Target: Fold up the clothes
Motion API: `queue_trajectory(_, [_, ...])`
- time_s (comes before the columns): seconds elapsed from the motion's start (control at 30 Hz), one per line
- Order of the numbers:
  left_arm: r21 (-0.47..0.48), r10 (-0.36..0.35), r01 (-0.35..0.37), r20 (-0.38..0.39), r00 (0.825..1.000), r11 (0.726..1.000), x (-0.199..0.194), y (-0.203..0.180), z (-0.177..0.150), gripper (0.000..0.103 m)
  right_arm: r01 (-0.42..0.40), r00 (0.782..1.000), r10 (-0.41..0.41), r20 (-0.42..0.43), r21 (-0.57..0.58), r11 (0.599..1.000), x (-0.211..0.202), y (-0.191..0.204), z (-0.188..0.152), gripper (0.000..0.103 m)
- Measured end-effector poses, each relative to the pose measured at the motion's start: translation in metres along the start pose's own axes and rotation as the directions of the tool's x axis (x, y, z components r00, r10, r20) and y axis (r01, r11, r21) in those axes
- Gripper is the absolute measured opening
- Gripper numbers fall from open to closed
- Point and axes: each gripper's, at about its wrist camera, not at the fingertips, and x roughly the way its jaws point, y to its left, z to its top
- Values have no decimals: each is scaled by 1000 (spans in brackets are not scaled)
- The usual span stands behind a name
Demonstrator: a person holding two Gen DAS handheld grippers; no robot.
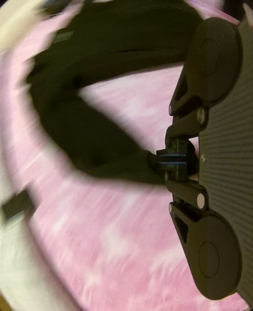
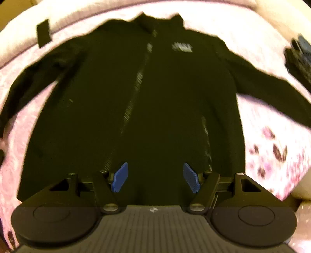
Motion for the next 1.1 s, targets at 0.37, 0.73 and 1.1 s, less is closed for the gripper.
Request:
queue_trajectory(0.37, [-448, 238, -192, 49, 970, 873, 16, 143, 45, 31, 50, 997, -44, 70, -88, 995, -19, 25, 20, 68])
queue_trajectory(0.73, [-336, 35, -29, 14, 999, 942, 93, 42, 16, 54, 67, 998, -66, 17, -38, 997, -12, 18, 17, 75])
queue_trajectory(1.1, [-346, -4, 20, 48, 999, 938, 72, -19, 36, 58, 128, 989, -135, 63, 110, 986, -40, -16, 13, 81])
